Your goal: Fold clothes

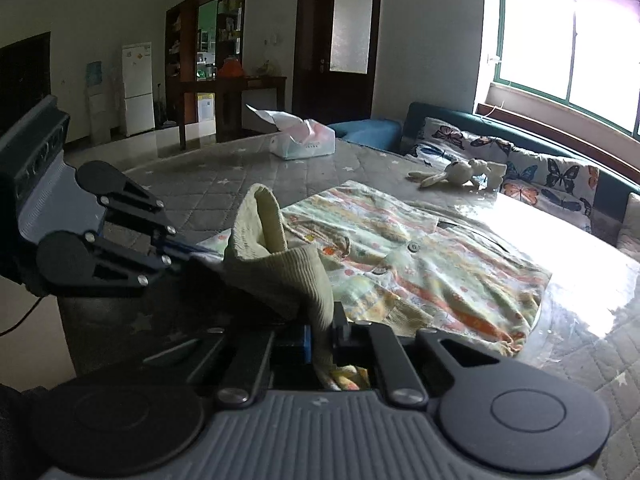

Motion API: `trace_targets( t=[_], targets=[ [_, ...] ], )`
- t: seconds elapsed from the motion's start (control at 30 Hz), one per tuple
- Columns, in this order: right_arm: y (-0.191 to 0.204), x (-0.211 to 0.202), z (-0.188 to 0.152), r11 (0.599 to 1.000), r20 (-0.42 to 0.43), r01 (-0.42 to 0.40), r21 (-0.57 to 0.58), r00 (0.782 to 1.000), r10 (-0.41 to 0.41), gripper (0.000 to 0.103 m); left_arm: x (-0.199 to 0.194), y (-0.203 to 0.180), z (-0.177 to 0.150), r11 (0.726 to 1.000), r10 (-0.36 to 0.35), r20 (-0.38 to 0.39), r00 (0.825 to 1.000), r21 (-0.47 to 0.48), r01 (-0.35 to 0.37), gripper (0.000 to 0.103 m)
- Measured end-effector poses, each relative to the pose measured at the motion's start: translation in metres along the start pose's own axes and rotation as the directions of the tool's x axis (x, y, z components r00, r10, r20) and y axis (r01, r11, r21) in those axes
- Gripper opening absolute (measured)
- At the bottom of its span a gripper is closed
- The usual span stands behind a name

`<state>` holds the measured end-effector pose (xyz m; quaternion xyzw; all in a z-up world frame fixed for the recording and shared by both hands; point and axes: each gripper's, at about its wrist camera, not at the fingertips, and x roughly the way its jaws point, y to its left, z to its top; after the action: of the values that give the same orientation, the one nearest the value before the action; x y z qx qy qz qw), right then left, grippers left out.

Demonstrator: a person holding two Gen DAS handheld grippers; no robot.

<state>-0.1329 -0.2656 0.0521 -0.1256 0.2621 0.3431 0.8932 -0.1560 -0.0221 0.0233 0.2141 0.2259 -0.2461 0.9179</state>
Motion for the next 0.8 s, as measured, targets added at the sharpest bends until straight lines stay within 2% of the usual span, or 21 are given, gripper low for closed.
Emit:
trace_targets(
  t=[0.27, 0.37, 0.53, 0.8],
  targets=[
    [0.013, -0.056, 0.01, 0.996, 0.012, -0.089, 0.006, 0.996, 0.089, 0.007, -0.061, -0.007, 0.008, 0.996, -0.087, 0.029, 0.996, -0.025, 0.087, 0.005],
    [0.018, -0.066, 0.015, 0.995, 0.009, -0.098, -0.009, 0.995, 0.098, 0.006, -0.069, -0.004, 0.014, 0.995, -0.087, 0.035, 0.996, -0.052, 0.088, 0.005],
    [0.003, -0.052, 0.032, 0.997, 0.033, -0.078, -0.004, 0.996, 0.079, 0.006, -0.047, 0.017, 0.032, 0.989, -0.056, 0.038, 0.998, -0.135, 0.06, 0.005],
    [-0.043, 0.0, 0.074, 1.0, 0.031, 0.008, -0.021, 1.0, -0.007, 0.006, 0.014, 0.059, 0.072, 0.985, 0.003, 0.026, 1.0, -0.171, 0.002, 0.005]
  ],
)
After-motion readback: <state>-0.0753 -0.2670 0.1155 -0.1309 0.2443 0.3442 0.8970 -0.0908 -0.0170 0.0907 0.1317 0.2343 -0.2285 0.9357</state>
